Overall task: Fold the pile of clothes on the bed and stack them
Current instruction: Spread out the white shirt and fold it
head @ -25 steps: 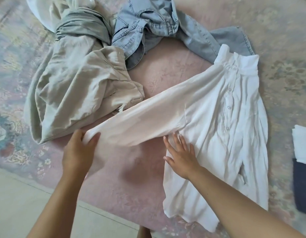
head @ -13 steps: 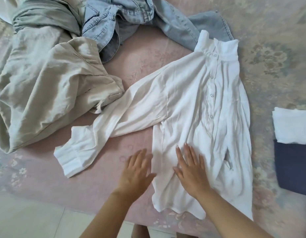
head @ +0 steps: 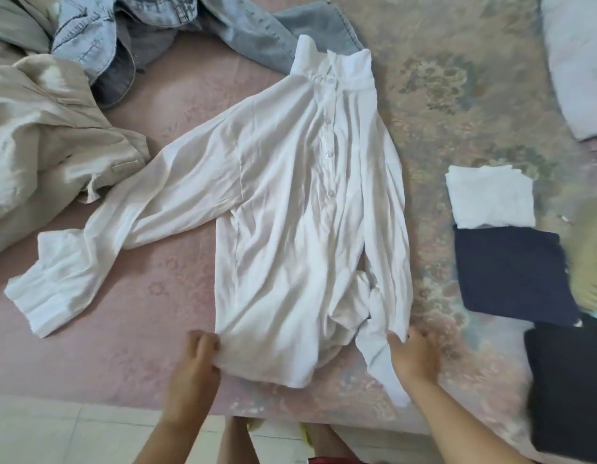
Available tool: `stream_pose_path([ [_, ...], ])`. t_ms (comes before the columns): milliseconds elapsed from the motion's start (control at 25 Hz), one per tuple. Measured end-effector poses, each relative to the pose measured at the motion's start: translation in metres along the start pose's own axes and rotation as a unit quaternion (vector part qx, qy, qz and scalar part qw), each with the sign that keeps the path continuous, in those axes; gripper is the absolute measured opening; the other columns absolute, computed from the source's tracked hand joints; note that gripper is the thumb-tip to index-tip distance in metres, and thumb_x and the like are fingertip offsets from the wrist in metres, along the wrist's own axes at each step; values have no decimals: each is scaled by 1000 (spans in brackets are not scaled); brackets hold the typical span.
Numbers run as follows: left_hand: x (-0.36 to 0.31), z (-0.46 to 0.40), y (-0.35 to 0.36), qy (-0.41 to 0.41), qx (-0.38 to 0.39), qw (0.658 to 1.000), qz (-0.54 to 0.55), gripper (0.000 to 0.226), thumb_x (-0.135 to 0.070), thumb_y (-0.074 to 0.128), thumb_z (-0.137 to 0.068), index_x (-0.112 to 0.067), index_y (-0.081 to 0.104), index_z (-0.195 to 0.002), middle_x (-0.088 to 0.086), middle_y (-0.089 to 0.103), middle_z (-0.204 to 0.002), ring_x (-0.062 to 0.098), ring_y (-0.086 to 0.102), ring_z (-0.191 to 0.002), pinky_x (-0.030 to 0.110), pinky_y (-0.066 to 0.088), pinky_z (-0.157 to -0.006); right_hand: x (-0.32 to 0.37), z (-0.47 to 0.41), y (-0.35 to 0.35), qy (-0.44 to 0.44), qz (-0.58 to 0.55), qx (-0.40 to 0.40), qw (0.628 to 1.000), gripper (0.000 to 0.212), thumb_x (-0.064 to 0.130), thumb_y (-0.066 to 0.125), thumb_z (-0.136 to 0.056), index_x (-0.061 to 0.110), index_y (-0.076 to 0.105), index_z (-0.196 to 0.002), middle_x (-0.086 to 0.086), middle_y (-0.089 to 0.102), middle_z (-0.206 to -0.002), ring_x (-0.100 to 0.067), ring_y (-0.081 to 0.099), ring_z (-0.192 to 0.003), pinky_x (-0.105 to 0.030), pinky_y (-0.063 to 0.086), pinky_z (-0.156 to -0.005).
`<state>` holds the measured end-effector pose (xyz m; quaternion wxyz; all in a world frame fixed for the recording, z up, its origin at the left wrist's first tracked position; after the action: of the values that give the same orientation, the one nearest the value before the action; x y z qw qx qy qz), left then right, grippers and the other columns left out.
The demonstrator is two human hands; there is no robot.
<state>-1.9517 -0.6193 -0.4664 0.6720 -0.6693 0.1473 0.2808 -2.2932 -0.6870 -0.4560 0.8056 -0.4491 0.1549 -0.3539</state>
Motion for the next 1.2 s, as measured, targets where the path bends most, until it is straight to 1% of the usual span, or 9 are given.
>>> stream_pose_path([
  [200, 6, 4, -39, -338, -95, 924, 152, 33, 17, 52, -74, -12, 50, -90, 14, 56, -91, 34, 55, -84, 38, 44, -66, -18, -16, -45, 11, -184, -69, 981, 27, 21, 48, -98, -1, 50, -112, -20, 58, -110, -38, 55, -100, -35, 38, -76],
  [320, 17, -11, -56, -403, -150, 883, 190, 27, 9, 45, -83, -13, 52, -97, 10, 57, -97, 29, 60, -77, 27, 54, -70, -26, -43, -88, -19, -185, -112, 976, 25, 14, 47, -97, 0, 48, -117, -24, 57, -116, -35, 52, -96, -35, 35, -74],
  [440, 30, -26, -49, -424, -79, 873, 227, 31, 9, 49, -84, -7, 50, -110, 9, 55, -98, 30, 60, -81, 30, 58, -70, -18, -46, -89, -163, -4, -218, 962, 52, 9, 60, -87, 1, 42, -135, -25, 47, -131, -43, 44, -117, -49, 36, -92],
  [600, 41, -25, -39, -437, -58, 868, 228, 35, 6, 52, -84, -11, 51, -114, 14, 58, -105, 34, 61, -91, 51, 52, -87, 20, -5, -19, -335, 175, 13, 926, 74, 30, 65, -88, 18, 24, -149, -14, 18, -153, -35, 19, -141, -43, 22, -112],
  [680, 45, -25, -38, -448, -94, 842, 285, 29, 11, 48, -86, -5, 52, -110, 18, 58, -109, 34, 61, -92, 46, 52, -86, 36, 1, 11, -319, 153, 52, 934, 72, 41, 66, -85, 22, 32, -145, -7, 16, -152, -30, 15, -139, -38, 19, -111],
  [800, 44, -32, -44, -440, -109, 828, 329, 29, 17, 43, -85, -2, 53, -104, 16, 59, -101, 30, 62, -89, 41, 51, -84, 60, 9, 19, -291, -72, 61, 952, 29, 31, 69, -85, 7, 65, -103, -7, 48, -126, -25, 44, -116, -38, 38, -94],
  [880, 40, -30, -47, -440, -106, 821, 348, 24, 17, 45, -86, -3, 53, -99, 13, 60, -94, 27, 62, -83, 39, 53, -80, 53, 22, 10, -214, -297, 109, 924, 19, 23, 64, -90, 9, 59, -78, -3, 57, -80, -18, 53, -73, -33, 44, -65],
  [1000, 31, -7, -44, -445, -59, 807, 382, 19, 17, 49, -87, -2, 50, -84, 23, 58, -95, 31, 62, -77, 33, 60, -70, 0, 40, -7, -21, -519, 114, 847, 11, 16, 59, -93, 7, 59, -87, -5, 61, -66, -18, 58, -55, -32, 49, -55],
  [1200, 14, 27, -37, -456, -63, 791, 404, 14, 9, 49, -92, -5, 48, -91, 16, 58, -93, 28, 61, -79, 28, 59, -63, -89, 42, -5, 106, -394, 85, 909, 20, 16, 61, -92, -2, 57, -85, -14, 52, -61, -23, 45, -52, -30, 36, -51],
])
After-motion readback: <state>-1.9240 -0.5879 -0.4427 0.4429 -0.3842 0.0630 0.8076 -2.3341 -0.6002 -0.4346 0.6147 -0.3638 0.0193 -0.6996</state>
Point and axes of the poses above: each hand's wrist, its own z-axis away from the middle knuckle, its own y-axis out of the palm, x = y × z, the point moved 2 cm from there along -z, towards the middle knuckle
